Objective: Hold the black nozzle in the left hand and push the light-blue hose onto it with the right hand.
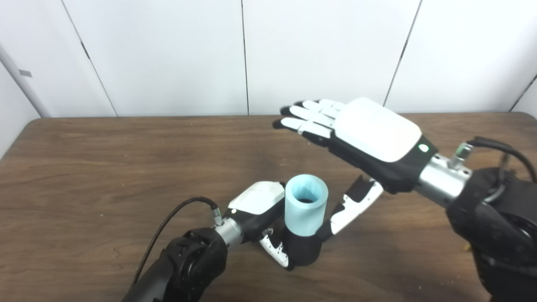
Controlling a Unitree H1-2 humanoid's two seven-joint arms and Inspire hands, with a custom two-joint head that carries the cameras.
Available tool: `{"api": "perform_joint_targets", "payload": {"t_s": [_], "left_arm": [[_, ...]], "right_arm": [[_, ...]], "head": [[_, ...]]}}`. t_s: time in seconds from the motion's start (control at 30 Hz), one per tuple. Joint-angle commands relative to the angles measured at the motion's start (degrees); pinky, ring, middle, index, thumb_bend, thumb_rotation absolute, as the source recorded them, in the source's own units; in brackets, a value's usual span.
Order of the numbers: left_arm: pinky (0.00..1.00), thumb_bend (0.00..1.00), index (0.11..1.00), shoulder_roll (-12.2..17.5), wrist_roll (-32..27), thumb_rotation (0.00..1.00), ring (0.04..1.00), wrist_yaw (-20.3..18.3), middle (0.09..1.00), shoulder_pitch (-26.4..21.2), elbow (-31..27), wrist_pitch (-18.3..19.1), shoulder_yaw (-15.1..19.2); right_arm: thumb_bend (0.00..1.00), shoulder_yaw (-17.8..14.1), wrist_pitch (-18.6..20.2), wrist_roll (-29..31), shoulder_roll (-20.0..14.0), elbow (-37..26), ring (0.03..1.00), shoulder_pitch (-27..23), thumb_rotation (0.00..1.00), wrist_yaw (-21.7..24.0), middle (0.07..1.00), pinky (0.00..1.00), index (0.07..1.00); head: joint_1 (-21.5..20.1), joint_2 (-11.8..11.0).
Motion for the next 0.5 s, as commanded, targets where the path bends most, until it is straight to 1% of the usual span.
{"api": "perform_joint_targets", "payload": {"t_s": [0.0,0.07,0.1,0.17,0.2,0.27,0.33,0.47], "left_arm": [[1.00,0.52,0.448,0.5,-0.7,0.00,0.751,-5.5,0.534,3.5,3.9,1.4,-3.3],[1.00,0.52,0.446,0.5,-0.7,0.00,0.753,-5.6,0.536,3.4,3.9,1.4,-3.3],[1.00,0.51,0.445,0.5,-0.7,0.00,0.769,-5.5,0.538,3.4,3.9,1.4,-3.2],[1.00,0.51,0.444,0.6,-0.8,0.00,0.787,-5.5,0.539,3.4,4.0,1.2,-3.2],[1.00,0.51,0.444,0.6,-0.8,0.00,0.777,-5.4,0.539,3.4,4.1,1.1,-3.2],[1.00,0.51,0.444,0.7,-0.8,0.00,0.768,-5.4,0.539,3.5,4.1,1.0,-3.2],[1.00,0.51,0.440,0.8,-0.7,0.00,0.771,-5.5,0.543,3.5,4.0,1.1,-3.3],[1.00,0.51,0.444,1.1,-0.8,0.00,0.768,-5.8,0.539,3.5,3.7,1.2,-3.2]], "right_arm": [[0.82,-1.0,-1.0,1.0,-1.4,-2.9,0.934,0.2,0.64,-1.3,0.928,0.88,0.903],[0.79,-1.0,-0.9,1.9,-2.3,-4.0,0.946,1.4,0.70,-0.3,0.938,0.93,0.910],[0.77,-0.8,-0.8,2.2,-2.8,-4.4,0.955,2.1,0.74,0.2,0.945,0.95,0.915],[0.76,-0.4,-0.2,2.8,-3.4,-5.0,0.967,3.0,0.78,1.3,0.954,0.98,0.928],[0.75,-0.2,0.3,3.0,-3.7,-5.3,0.977,3.3,0.80,1.9,0.958,0.99,0.936],[0.75,0.0,0.8,3.6,-4.1,-5.8,0.990,3.9,0.83,2.7,0.965,1.00,0.945],[0.74,-0.1,0.7,4.5,-4.3,-6.2,0.998,4.5,0.88,2.8,0.974,1.00,0.952],[0.72,-0.2,-0.7,5.5,-3.9,-6.3,1.000,5.6,0.92,1.3,0.984,1.00,0.948]], "head": [[0.1,-0.1],[0.1,-0.1],[0.1,-0.1],[0.0,-0.1],[0.0,-0.1],[-0.1,0.0],[-0.1,0.0],[-0.3,0.1]]}}
